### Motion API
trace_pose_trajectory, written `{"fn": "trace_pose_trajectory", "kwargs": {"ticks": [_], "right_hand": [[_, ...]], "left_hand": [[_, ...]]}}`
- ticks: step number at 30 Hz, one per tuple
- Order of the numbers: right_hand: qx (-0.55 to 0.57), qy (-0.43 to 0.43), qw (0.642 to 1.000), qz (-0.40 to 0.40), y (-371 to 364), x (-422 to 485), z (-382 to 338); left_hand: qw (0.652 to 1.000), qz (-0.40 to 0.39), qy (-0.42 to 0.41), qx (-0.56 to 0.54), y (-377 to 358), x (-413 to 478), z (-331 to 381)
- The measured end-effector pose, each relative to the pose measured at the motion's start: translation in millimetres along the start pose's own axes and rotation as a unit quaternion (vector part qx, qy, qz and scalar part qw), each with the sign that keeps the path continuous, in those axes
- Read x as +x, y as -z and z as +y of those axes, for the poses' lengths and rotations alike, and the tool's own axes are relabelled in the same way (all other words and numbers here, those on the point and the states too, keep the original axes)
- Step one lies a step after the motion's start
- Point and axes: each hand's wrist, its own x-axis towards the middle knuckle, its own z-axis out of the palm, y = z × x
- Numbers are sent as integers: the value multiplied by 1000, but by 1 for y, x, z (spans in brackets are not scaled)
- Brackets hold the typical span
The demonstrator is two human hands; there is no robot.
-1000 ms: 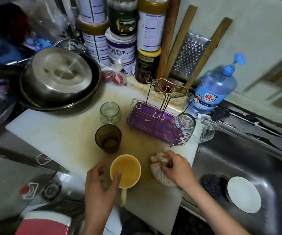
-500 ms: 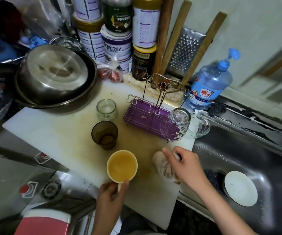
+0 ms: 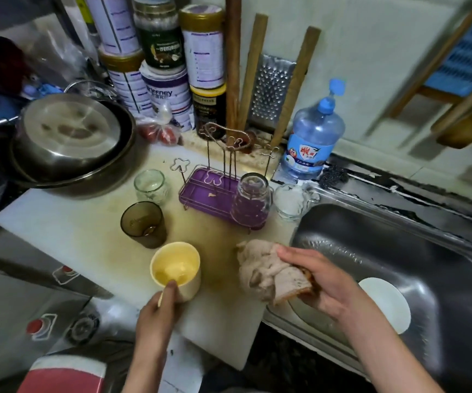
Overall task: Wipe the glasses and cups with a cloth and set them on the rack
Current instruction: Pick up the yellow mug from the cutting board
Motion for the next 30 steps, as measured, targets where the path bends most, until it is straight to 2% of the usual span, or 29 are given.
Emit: {"fn": "trace_pose_trajectory", "kwargs": {"ticks": [4, 6, 10, 14, 17, 20, 23, 26, 28, 30], "right_hand": [[66, 50, 996, -22, 25, -27, -6], [76, 85, 993, -23, 35, -46, -12], [104, 182, 974, -84, 66, -86, -25], [-44, 340, 934, -98, 84, -128, -40], [-201, 458, 866, 4, 101, -157, -46], [-257, 523, 811, 58, 125, -175, -47], [-258, 558, 787, 48, 148, -187, -43], [-315, 570, 754, 86, 167, -185, -43], [-320, 555, 762, 91, 178, -174, -46], [-286, 525, 797, 84, 188, -164, -47]], "left_hand": [[990, -35, 44, -133, -21, -35, 13], [988, -53, 35, -143, -33, -54, 16], [984, -96, 6, -147, -65, -94, 27], [977, -161, -45, -134, -97, -128, 44], [968, -213, -63, -120, -126, -148, 60], [956, -268, -69, -98, -152, -164, 74], [935, -337, -70, -81, -171, -175, 90], [915, -397, -70, -25, -187, -182, 106], [895, -438, -77, 21, -195, -185, 118], [874, -473, -91, 70, -201, -190, 131]]}}
